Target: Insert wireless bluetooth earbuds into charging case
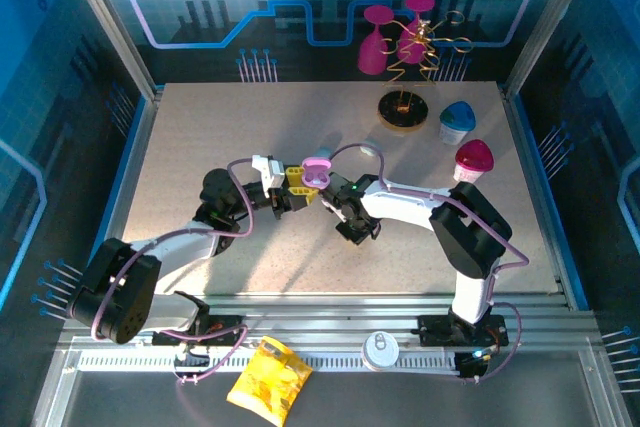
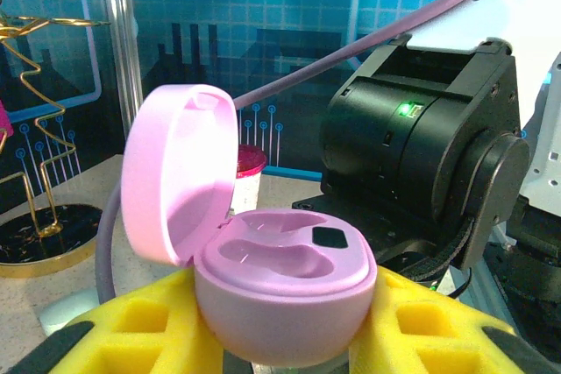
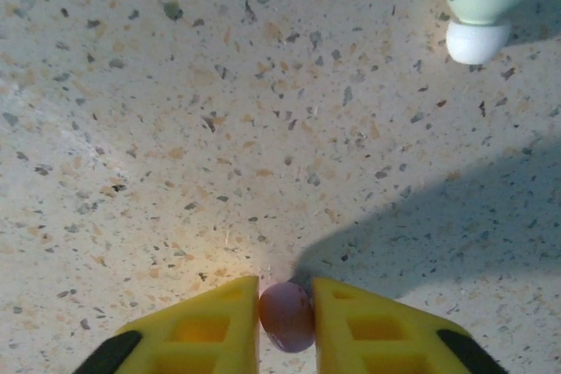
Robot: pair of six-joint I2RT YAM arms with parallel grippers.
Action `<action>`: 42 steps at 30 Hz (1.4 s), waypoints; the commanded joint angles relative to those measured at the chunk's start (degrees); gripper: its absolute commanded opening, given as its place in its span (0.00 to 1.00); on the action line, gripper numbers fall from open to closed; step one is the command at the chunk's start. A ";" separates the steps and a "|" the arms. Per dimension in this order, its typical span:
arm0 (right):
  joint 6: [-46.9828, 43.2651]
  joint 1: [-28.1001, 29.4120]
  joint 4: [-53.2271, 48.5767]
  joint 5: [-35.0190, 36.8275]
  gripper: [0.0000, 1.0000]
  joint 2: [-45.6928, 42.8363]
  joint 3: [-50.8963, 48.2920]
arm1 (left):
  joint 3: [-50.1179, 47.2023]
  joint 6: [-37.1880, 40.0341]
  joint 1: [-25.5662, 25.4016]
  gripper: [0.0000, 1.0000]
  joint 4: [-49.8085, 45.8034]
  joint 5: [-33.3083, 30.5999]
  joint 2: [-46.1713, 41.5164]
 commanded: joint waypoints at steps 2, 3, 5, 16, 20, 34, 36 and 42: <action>0.36 -0.75 -1.34 0.03 0.17 -0.70 0.70 | -0.77 1.80 -0.45 0.32 0.23 -0.56 -1.53; 0.51 -1.25 -0.76 -1.37 0.17 -1.76 0.38 | -0.87 1.84 -0.45 0.32 0.25 -0.61 -1.64; 0.94 -2.55 0.64 -4.65 0.17 -3.90 -0.46 | -0.87 1.89 -0.45 0.32 0.14 -0.67 -1.59; 7.25 -15.63 9.35 -36.91 0.16 -13.97 -7.12 | -0.18 2.59 -0.45 0.32 -0.86 -0.71 -1.07; 11.32 -20.15 14.58 -49.51 0.16 -15.53 -10.25 | 0.41 3.36 -0.45 0.32 -1.69 -0.54 -0.72; 28.76 -27.65 31.38 -72.97 0.12 -16.38 -19.95 | -0.05 5.90 -0.37 0.32 -5.53 -0.68 -2.25; 33.25 -28.39 34.57 -74.63 0.10 -15.53 -21.22 | -0.33 6.15 -0.32 0.33 -5.63 -0.79 -2.59; 41.06 -29.09 40.05 -77.01 0.10 -12.89 -22.59 | -0.70 6.79 -0.27 0.33 -6.56 -0.89 -3.07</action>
